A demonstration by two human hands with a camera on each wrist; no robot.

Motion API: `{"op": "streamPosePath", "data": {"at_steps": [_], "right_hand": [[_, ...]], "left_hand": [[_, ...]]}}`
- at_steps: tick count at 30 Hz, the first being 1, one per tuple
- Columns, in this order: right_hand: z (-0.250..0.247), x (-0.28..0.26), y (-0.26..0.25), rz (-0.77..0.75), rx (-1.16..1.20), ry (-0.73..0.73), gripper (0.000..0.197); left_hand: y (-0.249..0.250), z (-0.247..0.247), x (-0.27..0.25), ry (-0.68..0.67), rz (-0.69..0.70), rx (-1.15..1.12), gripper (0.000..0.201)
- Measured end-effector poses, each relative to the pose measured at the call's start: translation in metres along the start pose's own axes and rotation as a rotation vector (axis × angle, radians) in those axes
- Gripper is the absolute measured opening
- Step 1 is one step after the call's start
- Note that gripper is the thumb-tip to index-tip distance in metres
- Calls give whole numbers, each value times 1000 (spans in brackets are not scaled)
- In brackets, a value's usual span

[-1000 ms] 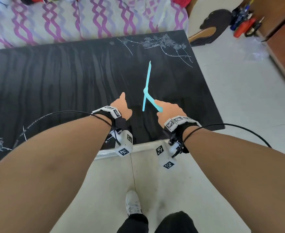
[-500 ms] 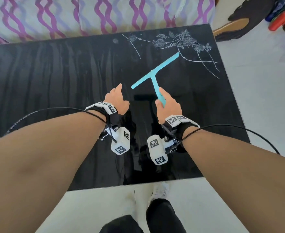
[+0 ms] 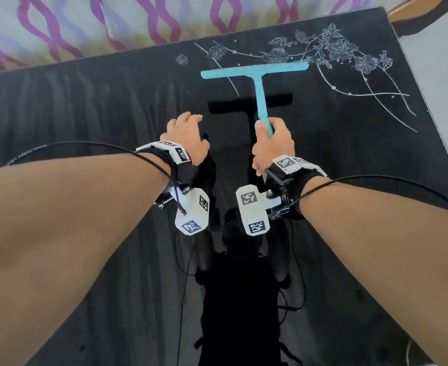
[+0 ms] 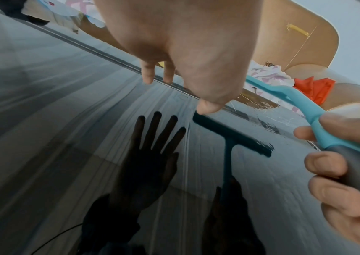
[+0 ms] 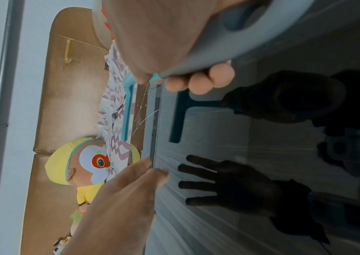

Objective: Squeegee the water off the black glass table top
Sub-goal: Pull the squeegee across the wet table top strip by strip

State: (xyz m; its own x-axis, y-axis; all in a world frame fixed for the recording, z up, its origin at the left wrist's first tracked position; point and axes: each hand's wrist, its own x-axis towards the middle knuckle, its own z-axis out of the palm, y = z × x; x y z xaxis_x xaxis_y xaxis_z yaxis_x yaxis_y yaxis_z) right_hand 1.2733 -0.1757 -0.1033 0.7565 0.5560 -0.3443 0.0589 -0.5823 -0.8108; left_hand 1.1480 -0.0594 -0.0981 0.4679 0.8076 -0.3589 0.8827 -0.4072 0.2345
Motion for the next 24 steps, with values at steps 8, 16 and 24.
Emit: {"op": "streamPosePath", "data": {"at_steps": [8,16,24], "right_hand": [[52,80,-21,-45,-49,52,32],[82,131,-46,-103,-96,6,32],[94,159,-69,-86,-110,-71,48]], "left_hand": [[-16,-22,106,-46,17,86,114],[-8,-37,155,-288,-3,326,155],[-13,-31,166,-304,-8,262,166]]}}
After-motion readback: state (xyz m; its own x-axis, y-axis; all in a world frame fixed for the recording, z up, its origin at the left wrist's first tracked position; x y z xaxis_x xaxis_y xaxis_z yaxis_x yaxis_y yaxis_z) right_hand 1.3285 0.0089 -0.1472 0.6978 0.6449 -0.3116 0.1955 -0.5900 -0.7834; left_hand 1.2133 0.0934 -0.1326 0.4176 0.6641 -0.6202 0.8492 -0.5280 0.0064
